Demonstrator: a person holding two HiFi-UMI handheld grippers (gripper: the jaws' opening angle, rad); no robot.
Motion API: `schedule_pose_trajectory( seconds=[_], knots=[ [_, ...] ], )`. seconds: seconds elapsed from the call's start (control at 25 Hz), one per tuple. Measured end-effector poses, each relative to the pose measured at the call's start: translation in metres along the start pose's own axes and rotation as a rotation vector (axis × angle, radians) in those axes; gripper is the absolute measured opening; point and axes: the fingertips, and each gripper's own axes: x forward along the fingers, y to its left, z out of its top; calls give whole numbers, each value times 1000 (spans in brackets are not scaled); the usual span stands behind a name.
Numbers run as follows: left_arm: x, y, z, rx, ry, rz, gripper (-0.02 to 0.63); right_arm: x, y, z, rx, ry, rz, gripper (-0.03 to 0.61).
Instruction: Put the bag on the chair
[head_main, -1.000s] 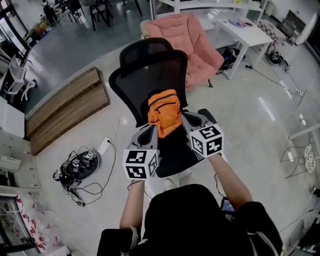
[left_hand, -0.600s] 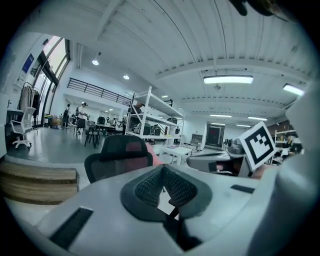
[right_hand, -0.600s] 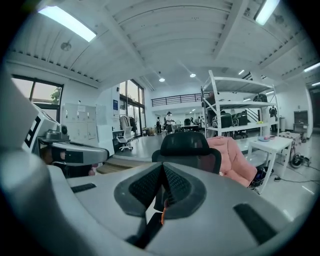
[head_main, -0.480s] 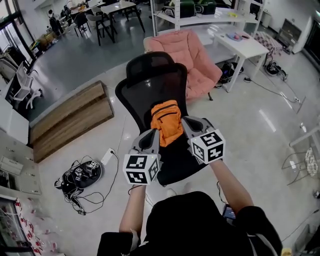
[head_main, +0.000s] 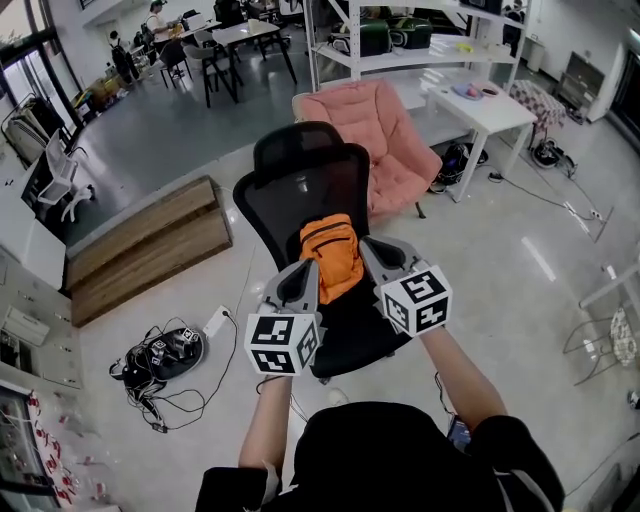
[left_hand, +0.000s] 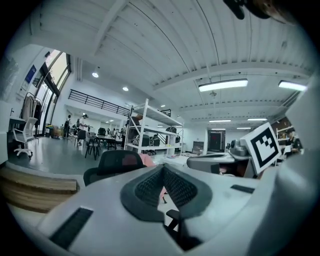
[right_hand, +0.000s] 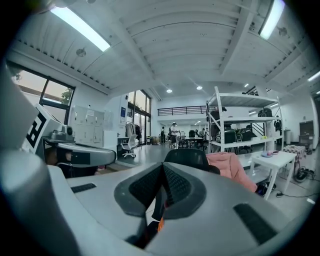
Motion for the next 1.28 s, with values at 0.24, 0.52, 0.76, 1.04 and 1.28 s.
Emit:
schedule_pose_trajectory(
  seconds=[0.24,0.52,0.76,1.04,1.28],
  knots=[
    [-20,-34,1,-45,-26,26,12,-40,2,6,-15,-14,21,0],
    [-40,-76,0,-33,-38,47,12,-85,4,4,-7,-39,46,2],
    [-56,-105,-9,-29,-30,57,12,-119,7,0,-1,-62,61,0],
    [-64,-135,-16,-13,-30,68,12,-149,-1,-4,9,-81,63,0],
    [-69,-151,-21,-17,-36,67,12,-165,-2,-6,10,-90,57,0]
  ],
)
